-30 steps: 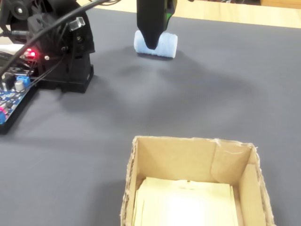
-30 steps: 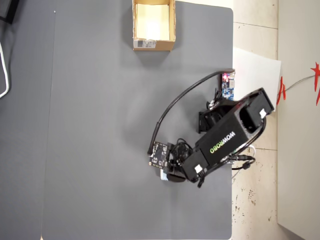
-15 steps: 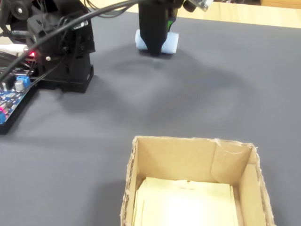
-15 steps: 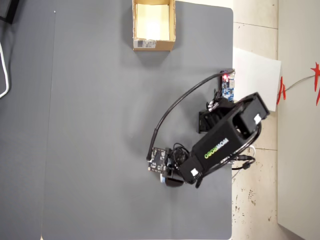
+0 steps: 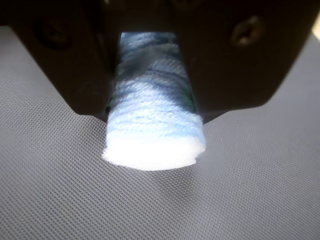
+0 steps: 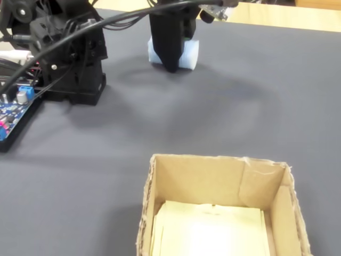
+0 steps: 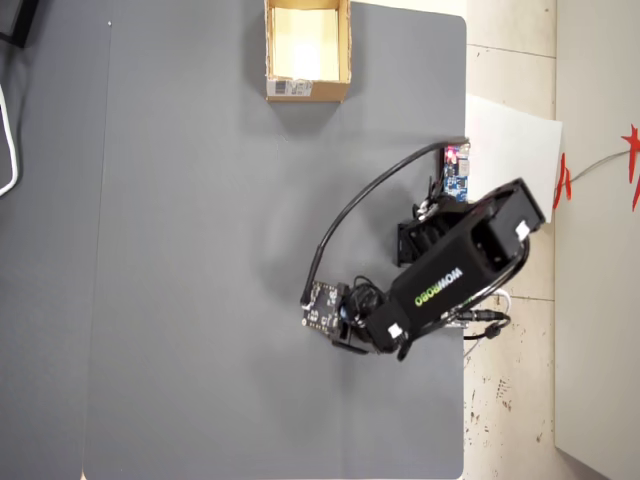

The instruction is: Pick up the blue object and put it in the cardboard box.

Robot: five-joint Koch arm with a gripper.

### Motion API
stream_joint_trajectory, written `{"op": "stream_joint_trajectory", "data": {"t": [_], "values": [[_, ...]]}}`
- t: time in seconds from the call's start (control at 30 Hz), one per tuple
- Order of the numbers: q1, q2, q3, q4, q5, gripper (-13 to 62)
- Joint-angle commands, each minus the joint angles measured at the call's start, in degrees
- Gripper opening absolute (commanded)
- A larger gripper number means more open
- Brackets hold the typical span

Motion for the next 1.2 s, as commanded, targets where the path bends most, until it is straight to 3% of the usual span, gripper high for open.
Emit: {"op": "stream_joint_trajectory", "data": {"t": [0.0,0.57,1.17], "values": [[1.23,-0.26,1.41,-6.59,-0.79,0.4],[25.05,14.85,4.66,-32.96,-14.5,0.4],[52.47,19.6,4.83,-55.63,-30.15,0.4]]}}
